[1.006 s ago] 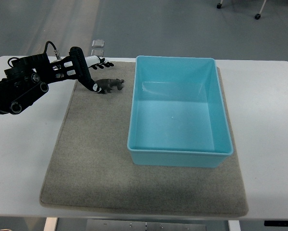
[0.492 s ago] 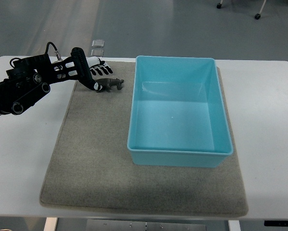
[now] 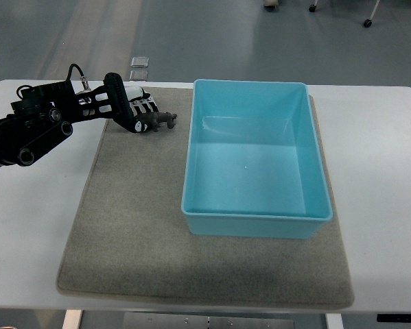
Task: Place brown hippo in blue box with left hand
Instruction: 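Close the left hand fingers around the brown hippo, then lift the hippo with the left hand off the mat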
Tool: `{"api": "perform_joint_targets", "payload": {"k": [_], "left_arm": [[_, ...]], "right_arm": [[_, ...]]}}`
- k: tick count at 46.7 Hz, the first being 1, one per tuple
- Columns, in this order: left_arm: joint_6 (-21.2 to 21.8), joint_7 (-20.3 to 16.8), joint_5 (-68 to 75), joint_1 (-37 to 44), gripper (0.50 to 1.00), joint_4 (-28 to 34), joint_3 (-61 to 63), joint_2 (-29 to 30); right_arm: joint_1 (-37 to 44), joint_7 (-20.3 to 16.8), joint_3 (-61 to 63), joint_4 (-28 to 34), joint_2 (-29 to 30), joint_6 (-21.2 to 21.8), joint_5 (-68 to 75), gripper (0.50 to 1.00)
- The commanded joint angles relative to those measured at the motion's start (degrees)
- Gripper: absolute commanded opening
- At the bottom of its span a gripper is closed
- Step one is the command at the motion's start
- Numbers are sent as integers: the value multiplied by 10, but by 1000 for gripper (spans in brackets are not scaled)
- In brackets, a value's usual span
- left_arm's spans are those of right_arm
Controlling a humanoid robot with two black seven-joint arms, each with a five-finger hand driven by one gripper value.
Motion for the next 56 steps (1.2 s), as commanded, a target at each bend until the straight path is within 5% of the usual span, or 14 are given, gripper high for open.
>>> {"api": "perform_joint_targets", "payload": {"k": [1, 37, 56], "left_arm": [[0, 1, -1, -1, 500, -4, 0, 1], [-7, 2, -12, -75, 500, -66, -56, 27], [-17, 1, -10, -119, 500, -186, -57, 24]], "right_arm": [[0, 0, 0, 0, 0, 0, 0, 936], [0, 0, 0, 0, 0, 0, 0, 936], [0, 0, 0, 0, 0, 0, 0, 936]]}}
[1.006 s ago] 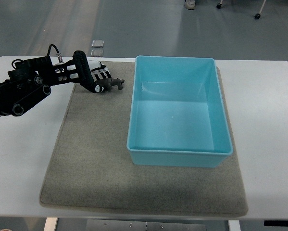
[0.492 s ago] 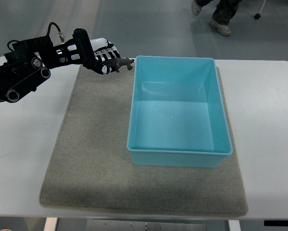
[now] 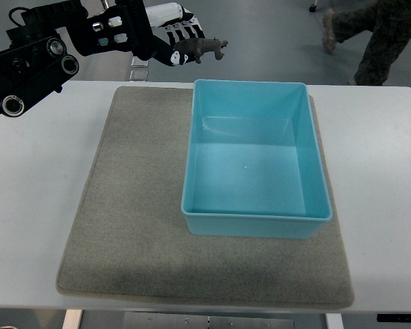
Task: Place brown hippo in blue box with left hand
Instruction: 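Lift the hippo with the left hand off the mat, then carry the hippo over the blue box and lower it inside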
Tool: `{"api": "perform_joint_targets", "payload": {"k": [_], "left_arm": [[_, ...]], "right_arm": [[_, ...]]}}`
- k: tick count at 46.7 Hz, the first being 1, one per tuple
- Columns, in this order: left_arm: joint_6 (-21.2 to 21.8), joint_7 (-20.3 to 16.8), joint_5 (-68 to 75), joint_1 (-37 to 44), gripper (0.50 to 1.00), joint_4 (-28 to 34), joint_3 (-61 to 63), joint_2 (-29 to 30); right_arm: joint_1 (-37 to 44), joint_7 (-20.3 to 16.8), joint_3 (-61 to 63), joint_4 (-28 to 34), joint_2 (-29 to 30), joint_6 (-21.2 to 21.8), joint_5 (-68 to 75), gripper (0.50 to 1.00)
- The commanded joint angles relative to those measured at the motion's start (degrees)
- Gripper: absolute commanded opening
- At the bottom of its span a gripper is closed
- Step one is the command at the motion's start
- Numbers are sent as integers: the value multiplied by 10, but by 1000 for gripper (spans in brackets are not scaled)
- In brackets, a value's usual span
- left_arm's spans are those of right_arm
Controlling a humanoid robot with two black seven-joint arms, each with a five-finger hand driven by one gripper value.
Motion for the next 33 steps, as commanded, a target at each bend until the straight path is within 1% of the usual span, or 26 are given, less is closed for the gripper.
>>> {"api": "perform_joint_targets", "payload": {"k": [1, 5, 15, 24, 33], "left_arm": [[-6, 0, 1, -1, 500, -25, 1, -4], [-9, -1, 2, -1, 500, -31, 1, -10], [-25, -2, 9, 6, 500, -33, 29, -65], [-23, -4, 11, 16, 500, -27, 74, -100], [-23, -4, 12, 33, 500, -18, 92, -130]], "right_arm": [[0, 0, 0, 0, 0, 0, 0, 936], [0, 0, 0, 0, 0, 0, 0, 936], [0, 0, 0, 0, 0, 0, 0, 936], [0, 0, 0, 0, 0, 0, 0, 936], [0, 0, 0, 0, 0, 0, 0, 936]]}}
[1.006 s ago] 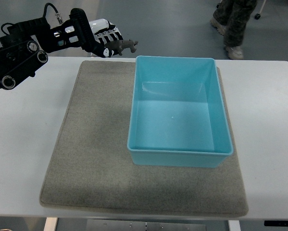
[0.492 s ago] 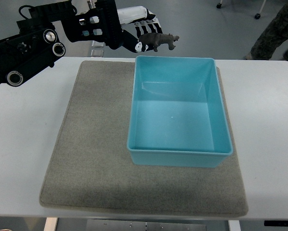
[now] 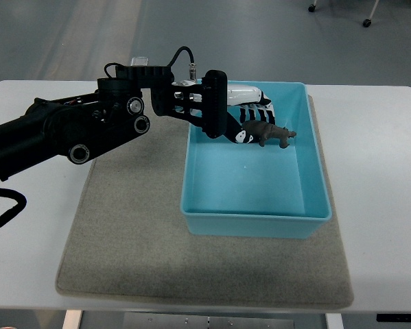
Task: Place brown hippo in blue box with left hand
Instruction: 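Carry the hippo over the blue box and lower it inside, then open the left hand fingers to release the hippo in the box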
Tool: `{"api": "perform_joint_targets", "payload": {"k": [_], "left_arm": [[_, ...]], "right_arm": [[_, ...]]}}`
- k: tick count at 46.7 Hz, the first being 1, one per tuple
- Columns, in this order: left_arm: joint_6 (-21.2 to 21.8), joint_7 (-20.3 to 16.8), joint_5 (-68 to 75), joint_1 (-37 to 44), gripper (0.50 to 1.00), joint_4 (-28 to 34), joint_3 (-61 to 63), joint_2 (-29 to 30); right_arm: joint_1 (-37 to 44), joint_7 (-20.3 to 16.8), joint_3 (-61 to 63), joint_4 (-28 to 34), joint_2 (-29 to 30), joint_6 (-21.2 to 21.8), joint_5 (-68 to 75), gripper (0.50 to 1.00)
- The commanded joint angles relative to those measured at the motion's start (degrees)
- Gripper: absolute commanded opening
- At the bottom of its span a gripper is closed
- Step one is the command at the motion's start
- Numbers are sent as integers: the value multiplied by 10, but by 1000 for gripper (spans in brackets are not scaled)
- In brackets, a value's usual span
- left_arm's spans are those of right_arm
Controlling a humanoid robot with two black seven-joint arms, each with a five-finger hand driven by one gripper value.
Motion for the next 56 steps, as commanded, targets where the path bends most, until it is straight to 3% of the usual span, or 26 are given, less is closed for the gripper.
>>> {"api": "perform_joint_targets", "payload": {"k": [1, 15, 32, 36, 38, 43, 52, 56], "left_arm": [[0, 0, 2, 4, 500, 4, 11, -11], [2, 0, 41, 25, 500, 47, 46, -38], [10, -2, 36, 38, 500, 47, 44, -40], [19, -5, 34, 49, 711, 41, 42, -40], [25, -6, 32, 50, 780, 41, 41, -40], [26, -6, 31, 54, 816, 40, 42, -40], [29, -6, 28, 57, 926, 40, 35, -39], [31, -6, 26, 57, 930, 39, 32, -37]], "right_arm": [[0, 0, 0, 0, 0, 0, 0, 936], [0, 0, 0, 0, 0, 0, 0, 936], [0, 0, 0, 0, 0, 0, 0, 936], [0, 0, 0, 0, 0, 0, 0, 936], [0, 0, 0, 0, 0, 0, 0, 936], [0, 0, 0, 0, 0, 0, 0, 936], [0, 0, 0, 0, 0, 0, 0, 936], [0, 0, 0, 0, 0, 0, 0, 936]]}}
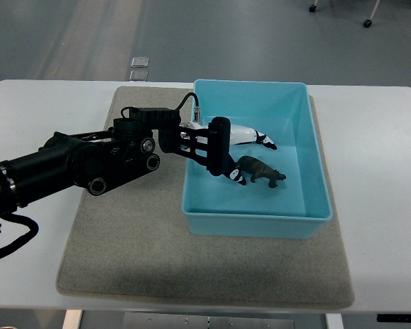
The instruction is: Place brown hippo in blue box with left hand
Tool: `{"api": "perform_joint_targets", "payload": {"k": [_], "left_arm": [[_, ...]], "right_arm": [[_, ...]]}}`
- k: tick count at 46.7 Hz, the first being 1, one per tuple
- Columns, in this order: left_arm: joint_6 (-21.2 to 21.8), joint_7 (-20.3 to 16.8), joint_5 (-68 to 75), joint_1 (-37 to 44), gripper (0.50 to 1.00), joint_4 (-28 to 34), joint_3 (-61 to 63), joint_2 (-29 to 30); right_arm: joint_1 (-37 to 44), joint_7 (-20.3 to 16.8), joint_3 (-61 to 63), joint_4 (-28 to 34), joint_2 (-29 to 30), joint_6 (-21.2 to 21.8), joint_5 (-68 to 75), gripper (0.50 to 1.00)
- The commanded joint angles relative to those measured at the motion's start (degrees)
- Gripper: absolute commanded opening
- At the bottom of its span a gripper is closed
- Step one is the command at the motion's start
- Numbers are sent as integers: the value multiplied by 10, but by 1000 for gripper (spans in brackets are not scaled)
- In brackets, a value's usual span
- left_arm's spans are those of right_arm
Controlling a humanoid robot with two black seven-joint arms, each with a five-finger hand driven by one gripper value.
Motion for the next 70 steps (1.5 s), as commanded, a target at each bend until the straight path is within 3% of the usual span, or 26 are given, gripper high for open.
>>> {"api": "perform_joint_targets", "payload": {"k": [1, 7, 23, 34, 50, 70], "left_arm": [[5, 0, -3, 0, 932, -1, -5, 3], [29, 0, -26, 0, 988, -6, -50, 18], [37, 1, -172, 1, 990, 6, -185, 78], [150, 0, -280, 31, 990, 41, -215, 98], [258, 1, -440, 48, 990, 94, -215, 93], [273, 2, -638, 54, 990, 148, -217, 92]], "right_arm": [[0, 0, 0, 0, 0, 0, 0, 936], [0, 0, 0, 0, 0, 0, 0, 936], [-1, 0, 0, 0, 0, 0, 0, 936], [0, 0, 0, 0, 0, 0, 0, 936], [0, 0, 0, 0, 0, 0, 0, 936], [0, 0, 0, 0, 0, 0, 0, 936]]}}
